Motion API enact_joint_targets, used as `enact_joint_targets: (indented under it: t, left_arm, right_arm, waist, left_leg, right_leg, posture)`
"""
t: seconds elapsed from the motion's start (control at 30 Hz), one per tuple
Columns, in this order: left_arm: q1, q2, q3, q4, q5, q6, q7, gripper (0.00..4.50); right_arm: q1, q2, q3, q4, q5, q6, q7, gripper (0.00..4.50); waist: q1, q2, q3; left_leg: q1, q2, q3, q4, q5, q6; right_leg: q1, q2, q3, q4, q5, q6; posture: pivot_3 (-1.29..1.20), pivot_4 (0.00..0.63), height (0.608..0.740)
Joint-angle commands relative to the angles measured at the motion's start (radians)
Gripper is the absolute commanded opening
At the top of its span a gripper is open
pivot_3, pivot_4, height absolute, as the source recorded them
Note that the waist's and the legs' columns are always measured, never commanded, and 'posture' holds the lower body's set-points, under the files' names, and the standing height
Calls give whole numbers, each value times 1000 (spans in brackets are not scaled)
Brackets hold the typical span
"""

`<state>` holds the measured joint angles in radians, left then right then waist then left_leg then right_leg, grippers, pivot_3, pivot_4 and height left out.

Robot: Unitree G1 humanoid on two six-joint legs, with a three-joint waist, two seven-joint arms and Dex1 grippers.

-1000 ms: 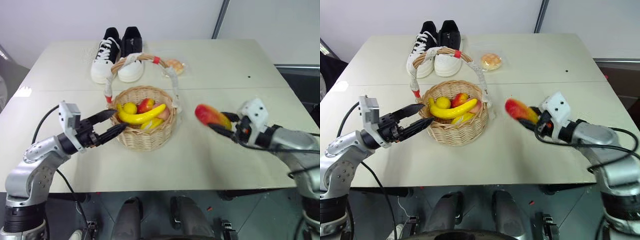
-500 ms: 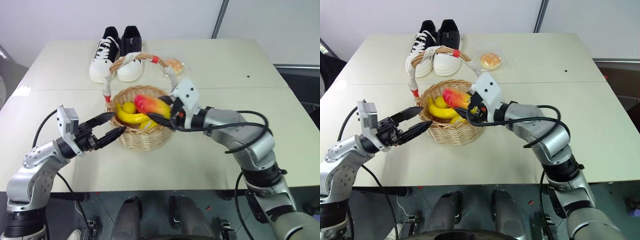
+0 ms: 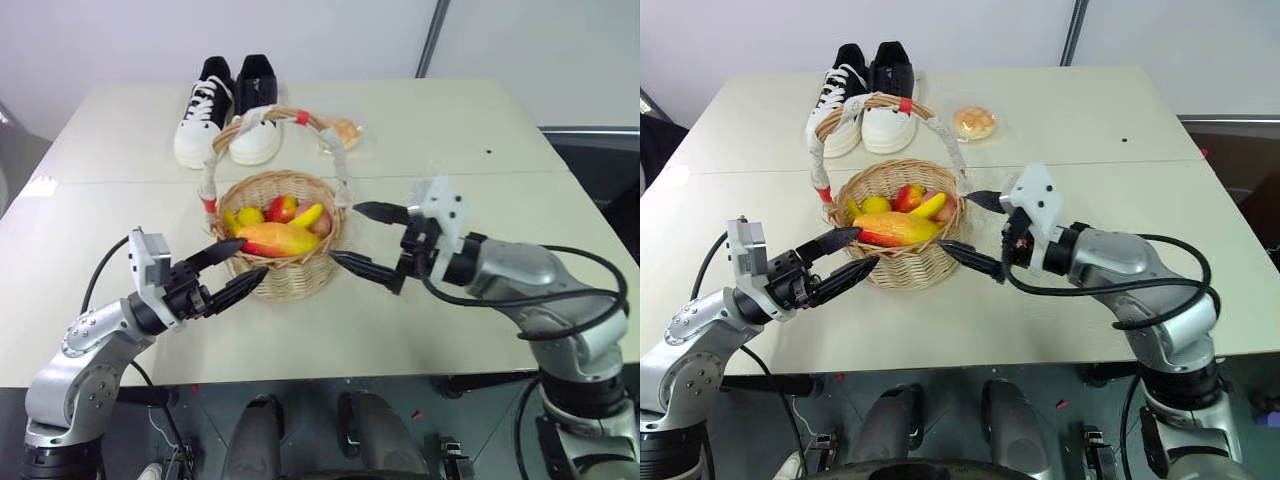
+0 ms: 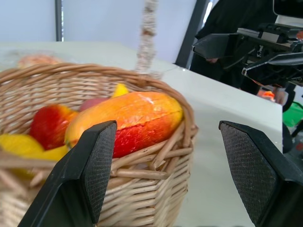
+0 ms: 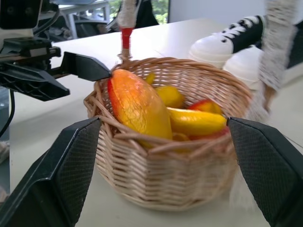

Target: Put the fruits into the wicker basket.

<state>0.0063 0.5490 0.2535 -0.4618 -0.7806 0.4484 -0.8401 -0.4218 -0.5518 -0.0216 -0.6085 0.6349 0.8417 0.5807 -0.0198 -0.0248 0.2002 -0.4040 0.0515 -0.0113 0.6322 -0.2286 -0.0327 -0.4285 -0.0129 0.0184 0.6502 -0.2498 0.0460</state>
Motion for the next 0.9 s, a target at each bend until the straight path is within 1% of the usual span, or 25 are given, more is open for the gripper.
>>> enact_joint_targets:
  t: [0.03, 0.17, 0.27, 0.3, 0.37, 0.5, 0.53, 0.57, 0.6, 0.63, 0.73, 0.9]
  left_arm:
    - [-27, 3, -4, 1, -19, -7, -11, 3688]
    - [-38, -1, -7, 4, -27, -6, -13, 3688]
    - [-34, 3, -2, -11, -38, -4, -9, 3688]
    - [-30, 4, 5, -20, -45, -3, -5, 3688]
    - [-21, 6, 18, -40, -59, 0, 5, 3688]
    - [1, 12, 32, -76, -74, 0, 24, 3688]
    - [4, 12, 34, -86, -78, 0, 31, 3688]
    - [6, 13, 35, -92, -81, -1, 35, 3688]
    - [4, 12, 36, -99, -85, -1, 43, 3688]
    - [0, 13, 35, -104, -86, -2, 48, 3688]
    - [-15, 17, 25, -113, -89, -2, 59, 3688]
    - [-48, 18, -3, -102, -84, -4, 57, 3688]
  right_arm:
    - [-73, 76, 24, 115, -110, -80, -115, 4424]
    - [-163, 181, 68, 297, -201, -175, -166, 4424]
    - [-220, 238, 71, 431, -250, -239, -189, 4424]
    - [-233, 255, 56, 462, -247, -249, -194, 4195]
    - [-244, 278, 31, 489, -229, -253, -192, 3608]
    - [-240, 287, 11, 476, -204, -248, -168, 1621]
    - [-236, 289, 4, 465, -195, -245, -165, 901]
    - [-232, 290, -1, 458, -189, -243, -163, 639]
    - [-228, 291, -15, 446, -179, -241, -169, 109]
    - [-225, 291, -28, 437, -175, -239, -177, 43]
    - [-218, 272, -88, 419, -175, -248, -209, 43]
    - [-214, 183, -223, 463, -225, -302, -280, 43]
  waist:
    - [-1, 0, 0]
    - [0, 0, 0]
    - [1, 0, 0]
    - [1, 0, 0]
    - [3, 0, 0]
    - [4, 0, 0]
    - [4, 0, 0]
    - [4, 0, 0]
    - [3, 0, 0]
    - [4, 0, 0]
    - [3, 0, 0]
    - [8, 0, 0]
  left_leg:
    - [0, 0, 0, 0, 0, 0]
    - [0, 0, 0, 0, 0, 0]
    - [-2, 0, 1, -1, 0, 0]
    - [-2, 0, 1, -1, 0, 0]
    - [-3, 0, 1, -1, 0, 0]
    - [-3, 0, 1, -1, 0, 0]
    - [-3, 0, 1, -1, 0, 0]
    - [-3, 0, 1, -1, 0, 0]
    - [-3, 0, 1, -1, 0, 0]
    - [-3, 0, 1, -1, 0, 0]
    - [-3, 0, 1, -1, 0, 0]
    - [-3, 0, 1, -1, 0, 0]
  right_leg:
    - [0, 1, 0, 0, 0, 0]
    - [-1, 1, 2, 0, 1, -2]
    - [-2, 1, 2, 0, 2, 1]
    - [-3, 1, 2, 0, 3, 2]
    - [-3, 1, 2, 0, 3, 2]
    - [-3, 1, 2, 0, 3, 2]
    - [-3, 1, 2, 0, 2, 2]
    - [-3, 1, 2, 0, 2, 2]
    - [-3, 1, 2, 0, 2, 2]
    - [-3, 1, 2, 0, 2, 1]
    - [-3, 1, 3, 0, 2, 1]
    - [-3, 1, 3, 0, 2, 1]
  posture:
    - [0, 150, 740]
    - [0, 150, 740]
    - [0, 150, 740]
    - [0, 150, 740]
    - [0, 150, 740]
    - [0, 150, 740]
    - [0, 150, 740]
    - [0, 150, 740]
    - [0, 150, 740]
    - [0, 150, 740]
    - [0, 150, 740]
    - [0, 150, 740]
